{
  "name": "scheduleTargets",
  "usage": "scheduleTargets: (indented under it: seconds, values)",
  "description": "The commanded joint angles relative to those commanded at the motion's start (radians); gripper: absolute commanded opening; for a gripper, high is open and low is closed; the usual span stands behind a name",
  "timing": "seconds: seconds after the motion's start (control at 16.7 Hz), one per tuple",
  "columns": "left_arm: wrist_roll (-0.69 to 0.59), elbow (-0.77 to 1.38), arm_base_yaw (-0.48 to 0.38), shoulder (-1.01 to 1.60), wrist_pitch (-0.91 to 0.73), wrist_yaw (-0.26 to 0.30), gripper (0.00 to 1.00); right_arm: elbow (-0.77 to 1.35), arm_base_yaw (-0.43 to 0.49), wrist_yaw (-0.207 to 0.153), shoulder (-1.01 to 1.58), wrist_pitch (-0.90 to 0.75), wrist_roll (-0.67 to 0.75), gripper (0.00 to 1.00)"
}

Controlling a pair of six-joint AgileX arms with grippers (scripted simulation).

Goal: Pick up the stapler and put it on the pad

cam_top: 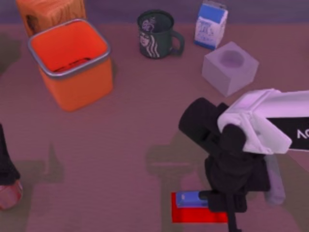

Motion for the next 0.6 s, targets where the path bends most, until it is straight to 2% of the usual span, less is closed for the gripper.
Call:
scheduleTargets:
  seconds: [0.6]
  values:
    - [0.000, 0.000, 0.000, 0.000, 0.000, 0.000, 1.00, 0.000, 0.000, 0.000, 0.000, 0.000, 0.000, 0.90]
